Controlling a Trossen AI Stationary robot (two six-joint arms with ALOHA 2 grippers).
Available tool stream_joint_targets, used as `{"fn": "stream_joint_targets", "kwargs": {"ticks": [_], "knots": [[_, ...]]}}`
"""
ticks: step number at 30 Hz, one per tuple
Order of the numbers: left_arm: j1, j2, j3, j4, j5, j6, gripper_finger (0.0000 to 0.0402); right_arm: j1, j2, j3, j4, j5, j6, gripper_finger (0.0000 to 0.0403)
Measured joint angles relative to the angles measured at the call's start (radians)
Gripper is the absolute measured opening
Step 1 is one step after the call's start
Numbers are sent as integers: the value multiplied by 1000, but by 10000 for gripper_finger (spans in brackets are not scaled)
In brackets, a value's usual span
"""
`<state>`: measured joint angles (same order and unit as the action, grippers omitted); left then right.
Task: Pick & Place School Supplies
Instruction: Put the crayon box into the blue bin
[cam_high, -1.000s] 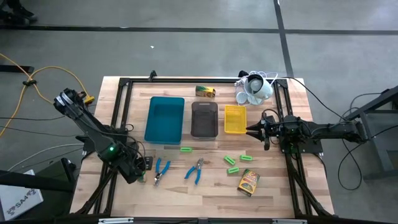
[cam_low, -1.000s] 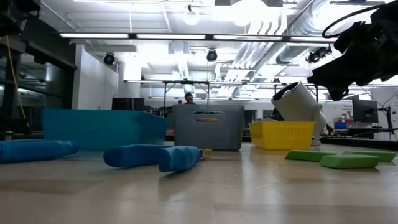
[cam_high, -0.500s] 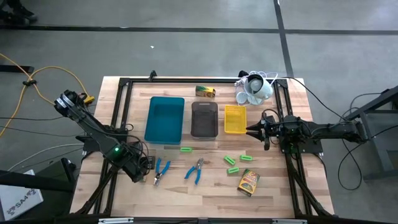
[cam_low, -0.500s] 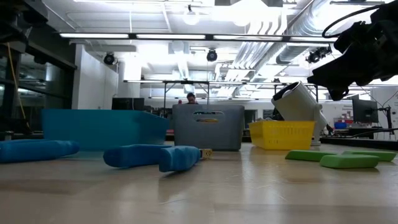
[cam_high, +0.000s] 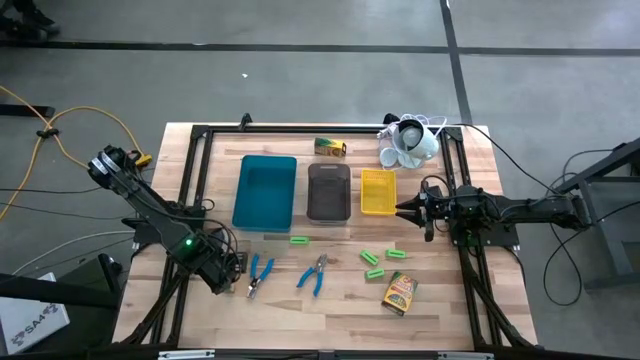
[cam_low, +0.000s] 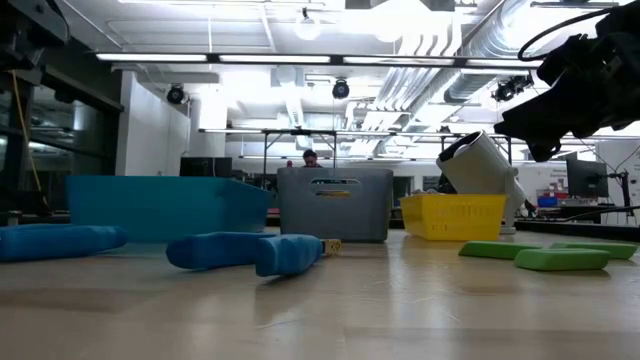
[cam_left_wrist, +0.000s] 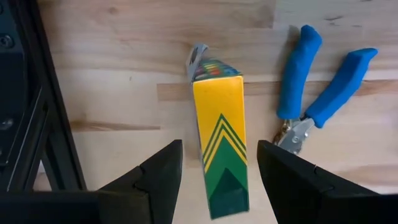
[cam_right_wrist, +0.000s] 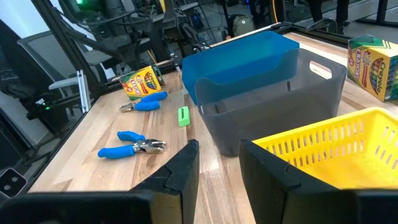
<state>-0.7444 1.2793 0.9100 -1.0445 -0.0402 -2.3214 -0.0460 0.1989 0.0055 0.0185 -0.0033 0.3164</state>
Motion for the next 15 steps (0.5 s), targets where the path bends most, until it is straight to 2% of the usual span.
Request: {"fn": "stream_joint_targets", "kwargs": {"ticks": [15], "knots": [[18,127,0,64,24,17,201,0,0,0,0,0,0,106]]}}
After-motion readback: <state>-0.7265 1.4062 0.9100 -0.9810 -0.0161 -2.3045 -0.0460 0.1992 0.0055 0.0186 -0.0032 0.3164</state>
